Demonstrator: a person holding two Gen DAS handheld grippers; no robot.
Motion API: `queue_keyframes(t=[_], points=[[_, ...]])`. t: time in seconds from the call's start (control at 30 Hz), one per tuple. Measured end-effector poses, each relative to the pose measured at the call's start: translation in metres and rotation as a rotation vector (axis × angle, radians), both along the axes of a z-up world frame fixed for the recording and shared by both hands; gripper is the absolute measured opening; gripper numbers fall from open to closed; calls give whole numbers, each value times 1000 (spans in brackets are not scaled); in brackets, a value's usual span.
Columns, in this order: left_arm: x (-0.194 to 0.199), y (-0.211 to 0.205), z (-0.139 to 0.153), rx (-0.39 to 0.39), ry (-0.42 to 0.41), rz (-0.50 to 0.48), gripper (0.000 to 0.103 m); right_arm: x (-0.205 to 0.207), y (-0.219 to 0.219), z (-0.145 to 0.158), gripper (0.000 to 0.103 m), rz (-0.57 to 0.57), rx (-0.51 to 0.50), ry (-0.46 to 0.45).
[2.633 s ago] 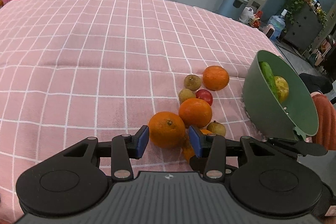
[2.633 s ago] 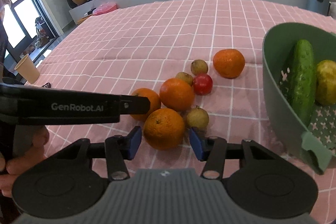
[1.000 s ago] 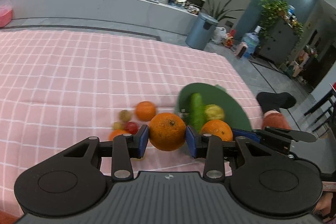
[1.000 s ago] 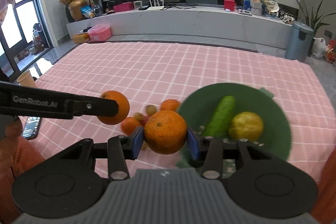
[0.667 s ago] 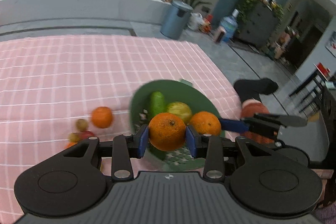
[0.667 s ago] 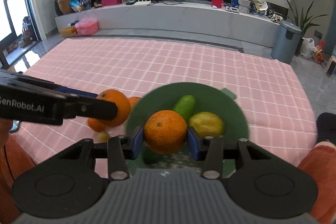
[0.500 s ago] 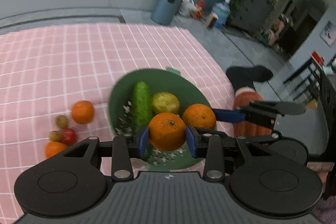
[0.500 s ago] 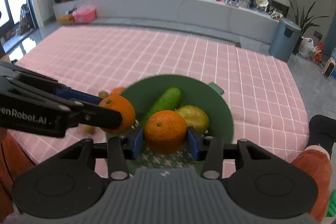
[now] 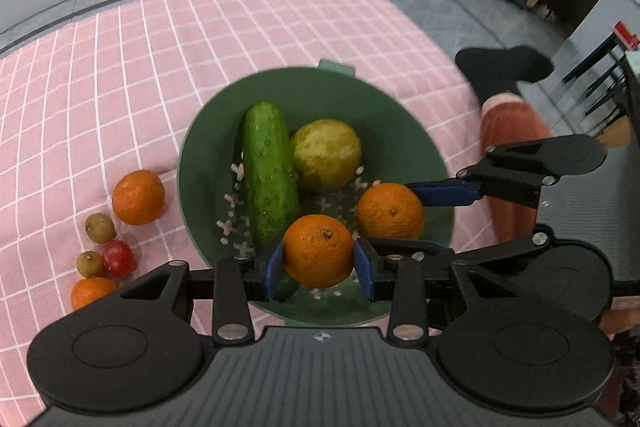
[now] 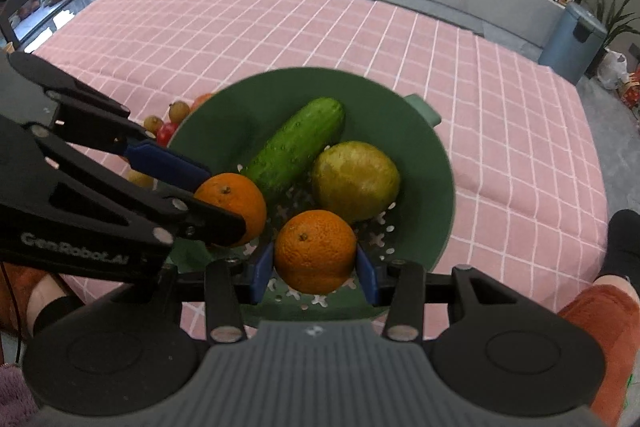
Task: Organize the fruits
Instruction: 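Lower the orange in the left tool while the right tool lowers its orange into the colander, then open both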
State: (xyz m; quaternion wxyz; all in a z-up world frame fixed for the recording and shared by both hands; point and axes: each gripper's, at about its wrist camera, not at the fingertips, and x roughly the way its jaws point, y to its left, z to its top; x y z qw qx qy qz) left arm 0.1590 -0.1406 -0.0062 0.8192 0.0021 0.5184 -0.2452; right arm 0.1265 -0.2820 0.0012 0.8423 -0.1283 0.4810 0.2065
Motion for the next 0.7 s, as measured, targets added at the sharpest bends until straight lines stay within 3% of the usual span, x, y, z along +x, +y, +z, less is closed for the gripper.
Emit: queue_keyframes(t=[0.3, 0.6, 0.7], points=[[4, -9, -6, 45, 9, -38, 44, 11, 1, -20, 42, 9, -13, 70], [2, -2, -12, 4, 51, -26, 45, 11, 8, -20, 43, 28, -53, 79], [1, 1, -10, -8, 49, -17, 53, 7, 10, -18, 46, 42, -85, 55]])
